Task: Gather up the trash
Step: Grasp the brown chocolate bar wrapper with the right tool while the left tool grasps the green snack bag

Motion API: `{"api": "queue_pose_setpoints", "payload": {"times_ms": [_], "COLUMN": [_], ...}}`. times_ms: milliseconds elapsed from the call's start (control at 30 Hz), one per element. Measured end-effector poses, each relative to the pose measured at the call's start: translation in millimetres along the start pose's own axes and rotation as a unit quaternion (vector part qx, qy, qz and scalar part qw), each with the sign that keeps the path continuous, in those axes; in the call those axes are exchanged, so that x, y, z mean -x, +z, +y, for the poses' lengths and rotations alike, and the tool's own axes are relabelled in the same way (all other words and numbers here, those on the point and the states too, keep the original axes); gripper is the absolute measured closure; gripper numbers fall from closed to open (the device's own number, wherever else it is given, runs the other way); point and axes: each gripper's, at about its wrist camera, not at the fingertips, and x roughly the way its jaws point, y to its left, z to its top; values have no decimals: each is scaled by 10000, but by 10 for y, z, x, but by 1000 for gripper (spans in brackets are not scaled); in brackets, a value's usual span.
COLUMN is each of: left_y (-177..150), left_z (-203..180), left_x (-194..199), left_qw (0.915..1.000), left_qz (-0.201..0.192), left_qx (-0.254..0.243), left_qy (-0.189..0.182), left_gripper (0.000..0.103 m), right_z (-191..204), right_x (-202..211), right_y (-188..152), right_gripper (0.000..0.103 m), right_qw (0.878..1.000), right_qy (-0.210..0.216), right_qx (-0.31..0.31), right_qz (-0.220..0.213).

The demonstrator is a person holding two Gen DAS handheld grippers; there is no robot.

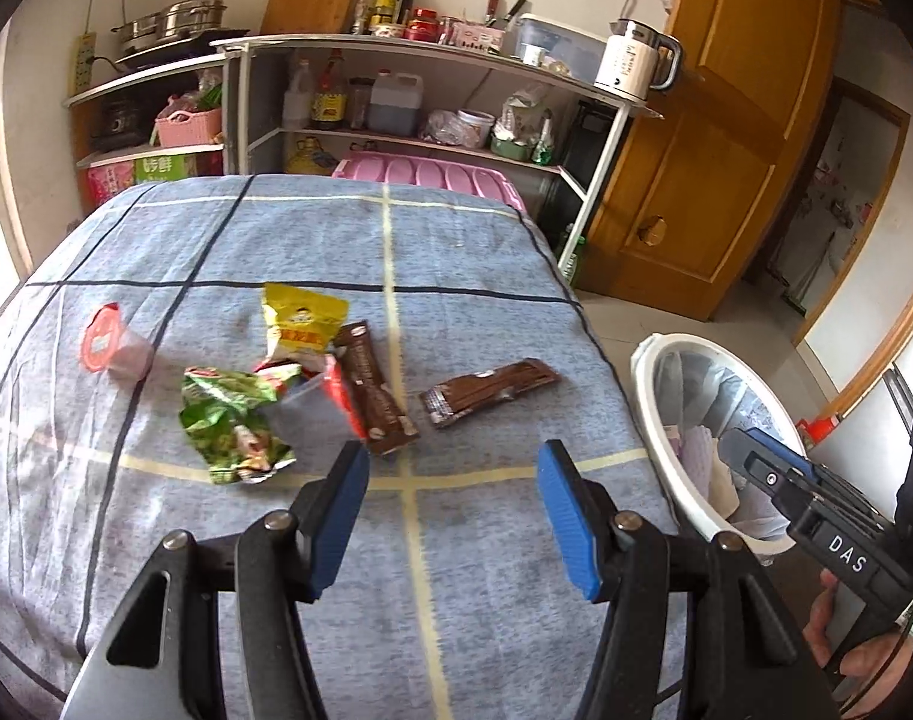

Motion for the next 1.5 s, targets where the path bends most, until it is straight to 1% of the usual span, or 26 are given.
{"api": "queue_pose_setpoints", "payload": {"times_ms": [133,200,367,500,667,767,867,933,967,1100,1200,1333,1433,1500], "left_y": [-31,-43,-77,-93,-82,-37,5,30,37,63,77,110,128,136], "left_z": [317,449,750,907,1013,1037,1056,1049,1052,1085,1108,1154,1234,1284], "left_x": [61,80,112,108,26,-34,-96,-150,-173,-258,-318,-390,-412,-410], "left_qw": [9994,9989,9972,9964,9964,9963,9963,9964,9963,9959,9956,9952,9940,9930], "left_qz": [-69,-77,-60,-38,58,102,149,184,206,243,290,352,345,317], "left_qx": [260,362,561,671,753,762,807,763,759,824,845,872,1017,1111], "left_qy": [216,283,497,511,380,375,257,308,333,272,267,265,217,244], "left_gripper": [42,40,39,38,37,36,34,34,34,34,34,34,34,34], "right_z": [149,226,393,507,617,664,676,679,679,706,692,743,743,740], "right_x": [-90,-137,-272,-394,-576,-692,-810,-894,-934,-1065,-1162,-1250,-1304,-1333], "right_y": [8,15,31,52,86,113,145,181,193,235,275,304,332,338], "right_gripper": [62,61,56,55,52,50,46,45,45,44,44,44,44,44], "right_qw": [9999,9998,9993,9988,9980,9974,9973,9970,9967,9964,9955,9954,9955,9955], "right_qy": [87,125,215,239,259,251,221,240,261,125,152,28,126,104], "right_qx": [107,153,264,345,418,442,351,261,242,270,212,336,242,209], "right_qz": [52,86,155,239,404,511,603,685,725,797,906,896,910,920]}}
